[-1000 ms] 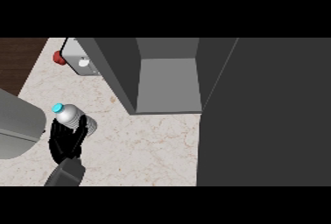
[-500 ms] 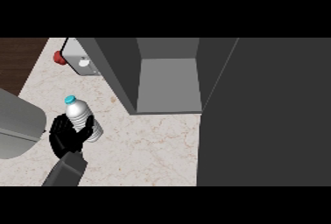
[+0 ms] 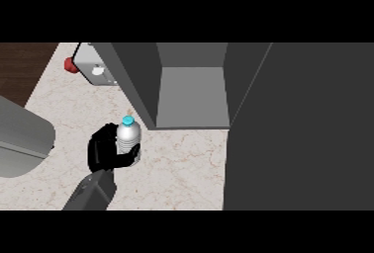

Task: Pick up the bottled water, place it into the cabinet and close the cabinet

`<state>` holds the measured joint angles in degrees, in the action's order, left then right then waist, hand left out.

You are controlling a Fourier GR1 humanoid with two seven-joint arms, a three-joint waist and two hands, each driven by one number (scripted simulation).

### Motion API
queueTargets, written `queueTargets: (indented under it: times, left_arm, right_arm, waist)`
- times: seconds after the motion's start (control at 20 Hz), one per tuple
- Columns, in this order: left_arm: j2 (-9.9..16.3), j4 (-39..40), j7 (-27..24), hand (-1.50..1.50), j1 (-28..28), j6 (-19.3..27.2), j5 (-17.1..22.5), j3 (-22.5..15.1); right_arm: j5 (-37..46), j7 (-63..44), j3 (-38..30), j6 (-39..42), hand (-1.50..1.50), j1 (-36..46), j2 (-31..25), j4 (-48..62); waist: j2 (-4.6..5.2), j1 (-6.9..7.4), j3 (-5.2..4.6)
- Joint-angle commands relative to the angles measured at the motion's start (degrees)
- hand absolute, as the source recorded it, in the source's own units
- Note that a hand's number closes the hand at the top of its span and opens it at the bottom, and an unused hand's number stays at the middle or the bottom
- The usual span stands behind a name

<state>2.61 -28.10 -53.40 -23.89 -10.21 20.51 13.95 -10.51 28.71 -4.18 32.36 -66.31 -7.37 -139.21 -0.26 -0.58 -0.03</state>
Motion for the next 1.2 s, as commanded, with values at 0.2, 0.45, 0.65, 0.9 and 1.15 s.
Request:
queueTargets:
  times: [0.2,0.45,0.65,0.9,1.15]
  left_arm:
    - [-2.55,-14.25,7.7,1.5,3.74,-2.67,-3.45,-9.32]
    - [-2.59,-25.54,14.83,1.5,3.05,4.06,3.41,-18.3]
    - [-2.6,-37.72,19.13,1.5,8.82,9.01,5.07,-27.08]
    - [-2.61,-52.09,30.98,1.5,6.54,22.06,5.34,-35.86]
    - [-2.61,-56.9,37.31,1.5,1.39,37.05,4.87,-43.51]
  right_arm:
    - [-1.71,-2.28,0.15,-1.5,-1.5,-2.23,1.5,-8.2]
    - [-4.11,-1.74,-1.71,-0.25,-1.5,-1.71,-0.12,-6.31]
    - [-2.0,-3.31,1.71,-1.33,-1.5,-1.15,1.42,-7.56]
    - [-4.03,-2.66,-1.28,-1.13,-1.5,2.29,-0.2,-4.12]
    - [-4.46,-3.64,-1.81,-0.29,-1.5,1.13,-0.31,-5.99]
  waist:
    - [-0.66,1.51,0.13]
    - [-0.48,0.85,0.1]
    - [-0.48,1.24,0.06]
    - [-0.31,1.37,0.1]
    - [0.01,-0.22,0.04]
